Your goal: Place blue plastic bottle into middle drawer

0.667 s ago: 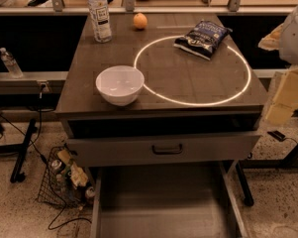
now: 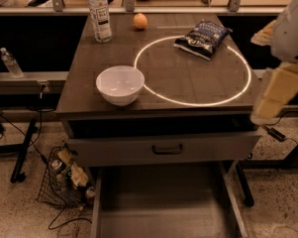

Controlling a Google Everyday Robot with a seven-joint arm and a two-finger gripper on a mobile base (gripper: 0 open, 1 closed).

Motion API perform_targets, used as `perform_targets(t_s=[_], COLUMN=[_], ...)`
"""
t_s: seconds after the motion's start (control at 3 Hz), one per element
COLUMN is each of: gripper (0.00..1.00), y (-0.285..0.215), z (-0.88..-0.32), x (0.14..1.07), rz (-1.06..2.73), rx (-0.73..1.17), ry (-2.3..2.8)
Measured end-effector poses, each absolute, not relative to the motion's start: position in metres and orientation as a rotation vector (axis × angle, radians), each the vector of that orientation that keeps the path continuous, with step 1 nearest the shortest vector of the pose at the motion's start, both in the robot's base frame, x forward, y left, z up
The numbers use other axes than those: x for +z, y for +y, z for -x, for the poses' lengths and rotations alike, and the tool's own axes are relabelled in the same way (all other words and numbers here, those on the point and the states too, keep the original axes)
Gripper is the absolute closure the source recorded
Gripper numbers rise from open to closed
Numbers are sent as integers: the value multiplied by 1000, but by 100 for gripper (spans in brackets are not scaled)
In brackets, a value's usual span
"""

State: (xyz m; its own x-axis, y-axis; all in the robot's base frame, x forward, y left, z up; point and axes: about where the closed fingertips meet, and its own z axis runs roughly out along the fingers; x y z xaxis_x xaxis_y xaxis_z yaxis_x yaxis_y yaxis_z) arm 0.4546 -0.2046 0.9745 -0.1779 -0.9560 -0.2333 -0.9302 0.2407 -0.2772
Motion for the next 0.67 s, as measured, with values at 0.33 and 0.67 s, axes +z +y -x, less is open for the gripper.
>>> perform_targets(t_s=[0.33, 0.67], gripper=[0, 0], y=[-183, -144], z=[-503, -572], x=[968, 973], rz=[1732, 1729], rx=[-101, -116], ry=[2066, 1924])
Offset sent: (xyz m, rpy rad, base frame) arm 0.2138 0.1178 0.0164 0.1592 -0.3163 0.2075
